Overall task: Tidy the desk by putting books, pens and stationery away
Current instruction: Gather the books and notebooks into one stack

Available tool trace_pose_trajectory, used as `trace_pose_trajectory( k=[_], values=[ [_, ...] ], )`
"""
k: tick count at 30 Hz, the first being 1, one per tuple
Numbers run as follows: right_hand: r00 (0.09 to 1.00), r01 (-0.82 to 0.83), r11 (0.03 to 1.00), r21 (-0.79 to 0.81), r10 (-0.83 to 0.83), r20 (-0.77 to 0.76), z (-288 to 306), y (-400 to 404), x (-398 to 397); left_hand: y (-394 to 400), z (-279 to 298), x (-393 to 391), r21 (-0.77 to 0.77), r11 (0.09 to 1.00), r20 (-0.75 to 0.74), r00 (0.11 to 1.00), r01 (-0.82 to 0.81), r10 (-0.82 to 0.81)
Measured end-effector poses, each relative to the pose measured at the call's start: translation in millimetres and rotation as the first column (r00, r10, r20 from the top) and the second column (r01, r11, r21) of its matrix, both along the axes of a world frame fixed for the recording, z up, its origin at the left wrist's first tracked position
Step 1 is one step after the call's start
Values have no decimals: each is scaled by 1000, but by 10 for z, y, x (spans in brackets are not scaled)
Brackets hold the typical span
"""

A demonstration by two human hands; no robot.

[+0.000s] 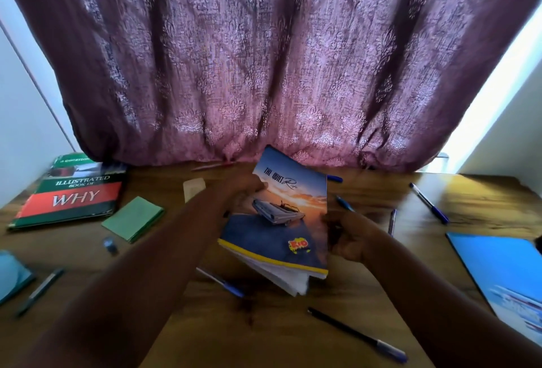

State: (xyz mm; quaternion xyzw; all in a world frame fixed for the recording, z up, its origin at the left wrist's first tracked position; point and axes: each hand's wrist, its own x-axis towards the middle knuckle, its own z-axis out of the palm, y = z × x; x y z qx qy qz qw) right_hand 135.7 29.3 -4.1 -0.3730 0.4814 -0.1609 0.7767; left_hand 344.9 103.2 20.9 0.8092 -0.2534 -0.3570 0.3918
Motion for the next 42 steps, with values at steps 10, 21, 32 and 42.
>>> trace_pose_trajectory(
  k=[10, 21, 32, 42],
  values=[
    [964, 96, 928, -360, 3, 265, 570, -188, -867, -421, 1212, -835, -482, 857, -169, 941, 181, -294],
    [990, 120, 870, -479, -142, -11, 785, -1148, -3588, -1463, 577, -2984, -378, 911, -463, 819, 164, -340],
    [870, -100, 892, -440, -136, -474, -297, -1466, -4520, -1706, -474, -3952, 4, 971, -360, 906, 238, -221],
    [644, -491, 657, -572, -168, -746, -368, -1375, -4480, -1663, -461, -4025, 152, 961, 78, 967, 229, -243]
  ],
)
